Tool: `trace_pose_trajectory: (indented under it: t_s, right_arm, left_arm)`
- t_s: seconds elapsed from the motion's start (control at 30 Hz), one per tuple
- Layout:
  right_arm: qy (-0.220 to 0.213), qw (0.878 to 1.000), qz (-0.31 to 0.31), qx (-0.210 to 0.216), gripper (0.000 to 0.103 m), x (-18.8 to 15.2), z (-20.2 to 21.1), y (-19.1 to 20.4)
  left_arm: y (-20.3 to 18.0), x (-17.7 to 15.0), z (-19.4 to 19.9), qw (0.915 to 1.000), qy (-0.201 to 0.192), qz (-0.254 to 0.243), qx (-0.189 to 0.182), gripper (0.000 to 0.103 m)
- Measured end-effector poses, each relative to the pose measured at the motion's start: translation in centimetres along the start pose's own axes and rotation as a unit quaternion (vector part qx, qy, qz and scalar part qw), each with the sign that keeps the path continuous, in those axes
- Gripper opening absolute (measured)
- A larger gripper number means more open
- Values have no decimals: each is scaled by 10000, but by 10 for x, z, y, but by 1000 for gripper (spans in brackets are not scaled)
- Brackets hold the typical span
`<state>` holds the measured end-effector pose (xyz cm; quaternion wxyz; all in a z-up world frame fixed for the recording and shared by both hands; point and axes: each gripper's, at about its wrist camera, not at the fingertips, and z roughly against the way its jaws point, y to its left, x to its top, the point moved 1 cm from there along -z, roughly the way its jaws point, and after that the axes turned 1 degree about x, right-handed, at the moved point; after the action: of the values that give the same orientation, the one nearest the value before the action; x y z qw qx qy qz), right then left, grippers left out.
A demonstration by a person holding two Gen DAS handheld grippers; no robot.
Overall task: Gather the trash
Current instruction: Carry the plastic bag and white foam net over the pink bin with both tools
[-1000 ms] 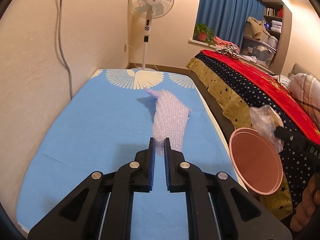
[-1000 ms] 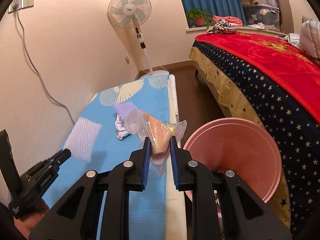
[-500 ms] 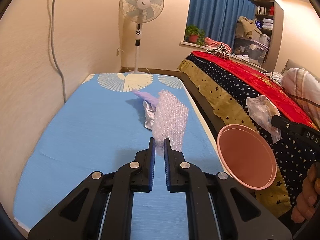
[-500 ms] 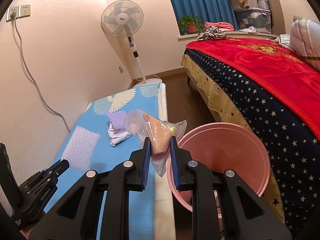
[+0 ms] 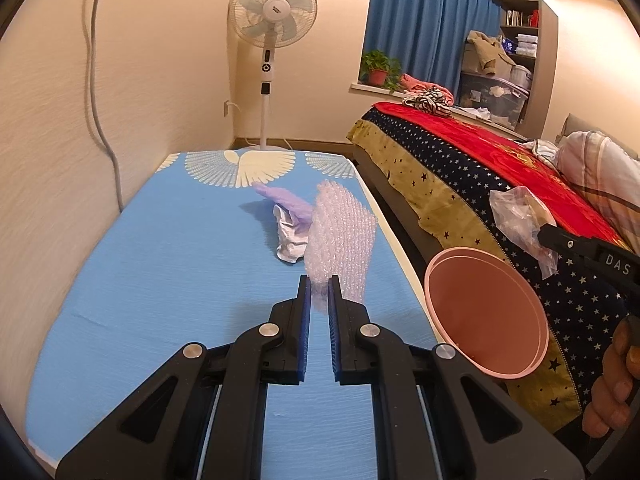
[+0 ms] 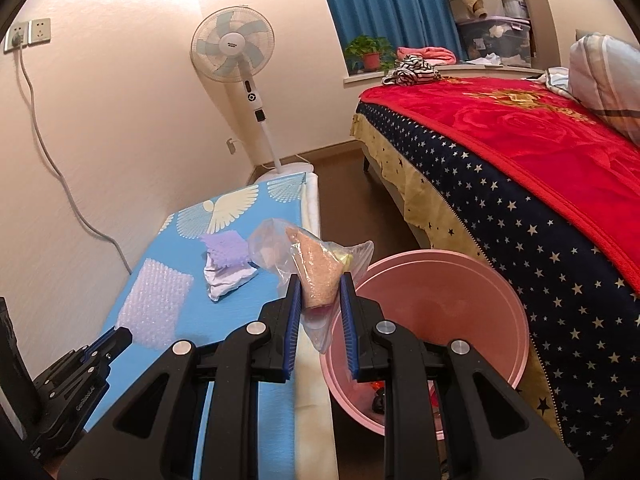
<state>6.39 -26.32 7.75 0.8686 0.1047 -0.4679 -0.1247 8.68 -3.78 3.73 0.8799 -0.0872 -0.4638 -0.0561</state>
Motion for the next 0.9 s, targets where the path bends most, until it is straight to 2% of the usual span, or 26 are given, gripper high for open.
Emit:
trace_pose_trajectory:
  t_s: [0.9]
  right_arm:
    - [-113, 9995, -129, -249, 20, 3, -3, -13]
  left_arm:
    - [-16, 1, -8, 9997, 8, -160, -157, 9]
